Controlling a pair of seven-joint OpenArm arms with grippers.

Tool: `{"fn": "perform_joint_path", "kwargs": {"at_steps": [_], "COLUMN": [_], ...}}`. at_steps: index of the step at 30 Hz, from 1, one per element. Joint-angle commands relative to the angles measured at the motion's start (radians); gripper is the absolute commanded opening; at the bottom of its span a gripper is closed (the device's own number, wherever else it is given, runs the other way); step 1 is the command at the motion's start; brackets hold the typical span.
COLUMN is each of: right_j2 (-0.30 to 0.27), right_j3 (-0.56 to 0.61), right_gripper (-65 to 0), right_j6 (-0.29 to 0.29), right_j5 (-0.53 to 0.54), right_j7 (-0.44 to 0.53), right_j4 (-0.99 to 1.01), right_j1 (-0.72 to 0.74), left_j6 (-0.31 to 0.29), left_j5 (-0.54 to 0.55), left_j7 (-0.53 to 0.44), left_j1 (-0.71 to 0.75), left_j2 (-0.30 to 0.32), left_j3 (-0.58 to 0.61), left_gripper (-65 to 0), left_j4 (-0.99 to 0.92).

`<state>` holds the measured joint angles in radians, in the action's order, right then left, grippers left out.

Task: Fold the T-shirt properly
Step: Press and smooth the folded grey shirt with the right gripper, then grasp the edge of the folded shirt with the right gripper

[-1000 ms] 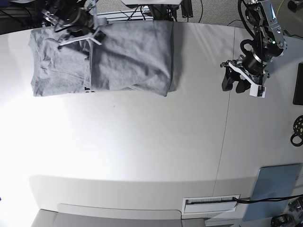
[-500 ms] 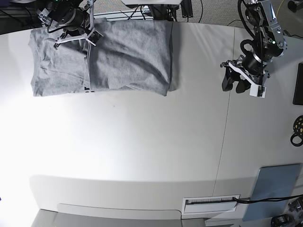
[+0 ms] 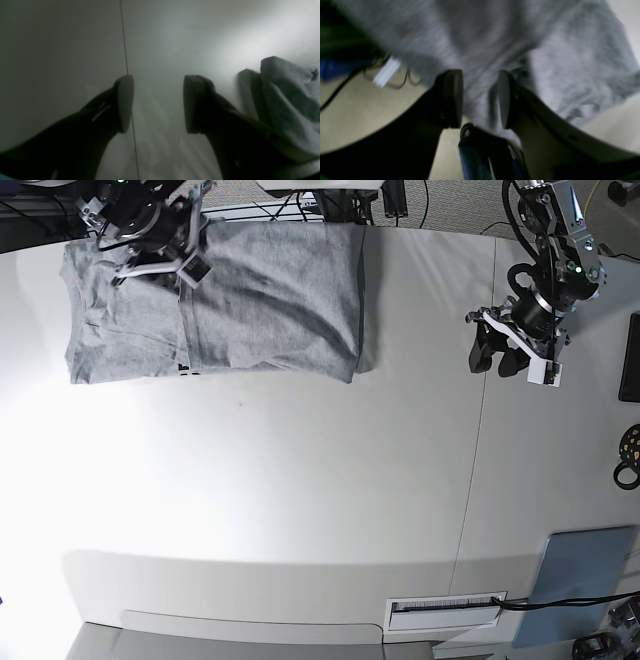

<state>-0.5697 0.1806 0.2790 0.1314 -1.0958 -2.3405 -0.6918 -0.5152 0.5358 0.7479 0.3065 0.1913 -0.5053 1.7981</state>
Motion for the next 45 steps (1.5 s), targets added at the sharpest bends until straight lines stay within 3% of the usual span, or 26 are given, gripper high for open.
{"fn": "perform_joint_path", "kwargs": {"at_steps": [1, 4, 11, 16, 21, 25, 28, 37, 41, 45], "right_j2": [-0.009, -0.007, 0.082, 0.132, 0.132, 0.133, 0.142, 0.143, 0.137, 0.135], "right_j3": [-0.026, -0.116, -0.380, -0.519, -0.573, -0.598, -0.645, -0.887, -0.883, -0.881], "right_gripper": [-41.8, -41.8, -41.8, -41.8, -30.0, -29.8, -29.7, -29.8, -29.8, -29.8], "right_j6": [-0.040, -0.122, -0.122, -0.120, -0.088, -0.074, -0.072, 0.118, 0.150, 0.204], "right_j5": [-0.026, -0.001, 0.036, -0.010, 0.074, 0.142, 0.152, 0.482, 0.528, 0.566], "right_j7": [0.028, 0.114, 0.169, 0.186, 0.162, 0.086, 0.090, 0.045, 0.018, -0.105], "right_j4": [-0.016, -0.016, -0.016, -0.016, 0.083, 0.153, 0.186, 0.423, 0.528, 0.654], "right_j1": [0.006, 0.011, 0.010, -0.012, -0.023, -0.020, -0.017, 0.131, 0.195, 0.286], "left_j6": [-0.006, -0.006, -0.010, -0.090, -0.155, -0.167, -0.167, -0.167, -0.167, -0.167], "left_j5": [0.018, 0.018, 0.042, 0.090, 0.137, 0.161, 0.161, 0.160, 0.159, 0.159], "left_j7": [-0.022, -0.023, -0.023, -0.022, -0.023, -0.023, -0.022, -0.022, -0.022, -0.022], "left_j1": [-0.004, -0.004, -0.004, -0.004, -0.005, -0.005, -0.005, -0.005, -0.005, -0.005], "left_j2": [0.008, 0.008, 0.008, 0.005, 0.005, 0.006, 0.006, 0.006, 0.005, 0.005], "left_j3": [-0.003, -0.003, -0.003, -0.003, -0.001, -0.001, -0.001, -0.001, -0.001, -0.001], "left_gripper": [-32.4, -32.4, -32.4, -32.4, -32.4, -32.4, -32.4, -32.4, -32.4, -32.4], "left_j4": [0.016, 0.016, 0.016, 0.016, 0.016, 0.016, 0.016, 0.016, 0.016, 0.016]}}
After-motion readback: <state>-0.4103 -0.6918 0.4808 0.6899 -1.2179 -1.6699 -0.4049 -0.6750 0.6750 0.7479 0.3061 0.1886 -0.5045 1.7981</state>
